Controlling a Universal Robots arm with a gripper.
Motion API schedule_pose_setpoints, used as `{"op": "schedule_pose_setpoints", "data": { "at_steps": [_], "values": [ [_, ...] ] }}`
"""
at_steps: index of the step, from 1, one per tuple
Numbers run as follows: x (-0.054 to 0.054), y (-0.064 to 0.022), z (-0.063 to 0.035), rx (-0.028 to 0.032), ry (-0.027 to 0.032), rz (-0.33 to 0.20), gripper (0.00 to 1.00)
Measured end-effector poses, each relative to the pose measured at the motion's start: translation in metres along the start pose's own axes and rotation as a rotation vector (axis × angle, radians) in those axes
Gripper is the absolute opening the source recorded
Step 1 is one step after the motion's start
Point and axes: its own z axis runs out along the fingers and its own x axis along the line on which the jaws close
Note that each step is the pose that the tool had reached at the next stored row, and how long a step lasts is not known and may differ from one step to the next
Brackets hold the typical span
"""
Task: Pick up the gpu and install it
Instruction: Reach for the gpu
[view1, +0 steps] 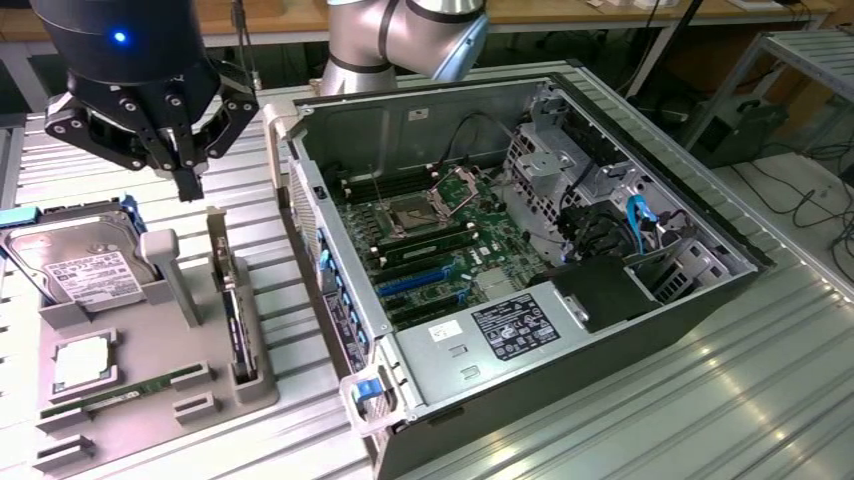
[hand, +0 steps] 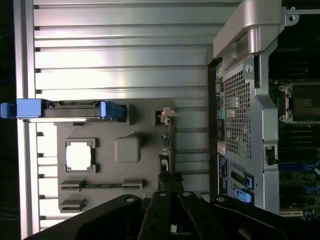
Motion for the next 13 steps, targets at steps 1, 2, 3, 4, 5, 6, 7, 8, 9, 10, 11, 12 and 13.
{"op": "schedule_pose_setpoints", "data": {
  "at_steps": [1,2,3,4,5,6,7,8,9,10,11,12,13],
  "values": [
    [0.0011,-0.0007,-0.0001,0.0000,0.0001,-0.001,0.11],
    [0.0022,-0.0013,-0.0002,0.0000,0.0002,-0.003,0.11],
    [0.0033,-0.0020,-0.0002,-0.0001,0.0003,-0.004,0.11],
    [0.0043,-0.0026,-0.0002,-0.0001,0.0003,-0.005,0.11],
    [0.0053,-0.0032,-0.0003,-0.0001,0.0005,-0.007,0.11],
    [0.0062,-0.0038,-0.0003,-0.0001,0.0005,-0.008,0.11],
    [0.0071,-0.0043,-0.0003,-0.0002,0.0005,-0.009,0.11],
    [0.0077,-0.0049,-0.0003,-0.0003,0.0006,-0.010,0.11],
    [0.0080,-0.0056,-0.0003,-0.0003,0.0008,-0.011,0.11],
    [0.0081,-0.0061,-0.0003,-0.0002,0.0011,-0.011,0.11],
    [0.0082,-0.0067,-0.0002,-0.0003,0.0014,-0.011,0.11],
    [0.0082,-0.0072,-0.0001,-0.0003,0.0016,-0.012,0.11],
    [0.0083,-0.0076,0.0000,-0.0003,0.0018,-0.012,0.11]
  ]
}}
